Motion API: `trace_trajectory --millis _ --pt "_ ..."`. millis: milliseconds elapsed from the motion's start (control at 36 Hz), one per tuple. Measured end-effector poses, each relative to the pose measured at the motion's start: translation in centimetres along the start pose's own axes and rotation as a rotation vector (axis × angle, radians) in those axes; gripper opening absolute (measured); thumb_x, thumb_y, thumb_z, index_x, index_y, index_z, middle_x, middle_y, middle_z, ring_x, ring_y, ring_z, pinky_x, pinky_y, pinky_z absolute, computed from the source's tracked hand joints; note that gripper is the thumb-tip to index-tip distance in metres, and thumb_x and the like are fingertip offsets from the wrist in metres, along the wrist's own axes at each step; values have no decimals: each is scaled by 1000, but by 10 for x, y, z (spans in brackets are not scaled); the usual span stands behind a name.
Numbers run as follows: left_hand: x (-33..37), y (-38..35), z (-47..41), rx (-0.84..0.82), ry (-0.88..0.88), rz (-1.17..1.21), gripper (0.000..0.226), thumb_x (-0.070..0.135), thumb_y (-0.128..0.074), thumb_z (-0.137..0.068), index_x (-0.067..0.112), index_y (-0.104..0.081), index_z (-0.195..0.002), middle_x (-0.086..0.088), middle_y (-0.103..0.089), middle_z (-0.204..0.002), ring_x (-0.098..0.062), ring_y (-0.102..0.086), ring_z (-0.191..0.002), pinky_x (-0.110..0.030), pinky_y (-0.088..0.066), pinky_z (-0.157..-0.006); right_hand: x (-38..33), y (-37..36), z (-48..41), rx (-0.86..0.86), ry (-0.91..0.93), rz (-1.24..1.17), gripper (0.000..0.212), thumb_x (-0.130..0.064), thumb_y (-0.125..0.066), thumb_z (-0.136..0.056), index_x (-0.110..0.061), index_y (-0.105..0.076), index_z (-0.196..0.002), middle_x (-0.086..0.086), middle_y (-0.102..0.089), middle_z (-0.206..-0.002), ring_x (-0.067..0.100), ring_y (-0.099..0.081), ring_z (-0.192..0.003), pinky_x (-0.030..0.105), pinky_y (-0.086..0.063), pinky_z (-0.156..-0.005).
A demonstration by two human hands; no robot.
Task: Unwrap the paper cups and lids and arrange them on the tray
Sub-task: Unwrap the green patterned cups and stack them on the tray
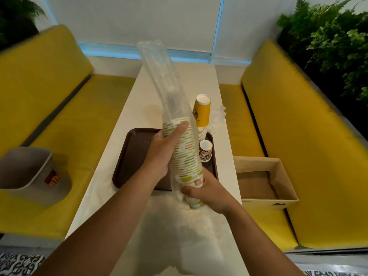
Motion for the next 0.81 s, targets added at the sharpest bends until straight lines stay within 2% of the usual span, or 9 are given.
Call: trace_trajectory --millis 111,222,333,417,528,583,667,722,806 --pt "-26 -14 9 -52 48 -34 48 41 -87 -80 16 -73 -117 -8 -80 -108 -28 -77 -100 -53 -58 -99 -16 12 -9 87 36 -35 50 0 -68 -79 -14 -62 -127 6 -76 -111 23 -74 -102 34 -60 -85" --pt "-48 -27 17 -140 76 -196 71 60 -90 -63 24 -72 -122 -1 -79 -111 -21 -77 -104 -49 -57 -101 -30 25 -17 168 92 -2 61 -1 -67 -79 -22 -62 -136 6 -75 -124 26 -72 -114 49 -58 -101" --pt "-39 -29 14 -247 82 -312 77 63 -92 -56 30 -69 -122 7 -78 -114 -13 -76 -104 -43 -58 -101 -26 29 -15 164 96 25 62 -3 -70 -78 -26 -61 -134 6 -73 -126 26 -71 -116 47 -57 -102" --pt "-8 -20 2 -197 -16 -182 83 57 -91 -59 23 -64 -129 4 -77 -120 -15 -73 -111 -44 -55 -103 -12 29 -10 131 54 -13 58 -3 -74 -78 -17 -60 -133 11 -75 -119 30 -72 -110 47 -58 -97" --pt "31 0 -13 -32 -145 48 92 51 -91 -62 19 -54 -140 -2 -74 -126 -21 -72 -116 -48 -55 -103 -2 17 -4 38 22 5 61 16 -72 -84 -10 -56 -138 5 -75 -116 21 -73 -107 32 -58 -88" --pt "38 4 -16 4 -164 85 90 45 -93 -65 21 -52 -141 -2 -75 -125 -21 -73 -112 -48 -57 -99 -3 8 -2 -2 33 0 63 18 -71 -83 -9 -56 -137 2 -75 -116 19 -73 -106 30 -58 -88" --pt "27 0 -14 28 -143 33 77 31 -94 -71 24 -54 -136 -2 -76 -118 -23 -76 -106 -53 -60 -94 -10 5 -2 29 70 -29 58 8 -70 -81 -10 -58 -135 1 -75 -115 18 -73 -106 28 -57 -88" --pt "9 -4 -7 32 -104 8 71 30 -95 -69 23 -59 -130 -3 -77 -115 -25 -76 -104 -55 -60 -93 -14 6 -5 51 80 -53 55 7 -69 -80 -11 -60 -132 2 -76 -113 18 -73 -104 29 -57 -88" --pt "-16 -17 6 -18 -83 -68 55 25 -94 -73 18 -69 -121 -5 -79 -110 -26 -77 -100 -50 -62 -91 -15 14 -10 101 75 -61 52 4 -70 -77 -8 -62 -127 10 -76 -111 26 -73 -103 39 -59 -89"
Point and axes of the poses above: each hand's wrist, its own z-axis away from the middle knuckle, its own y-axis out of the back of the hand, x = y × z, the point moved 10 cm from there along -z, towards the middle knuckle
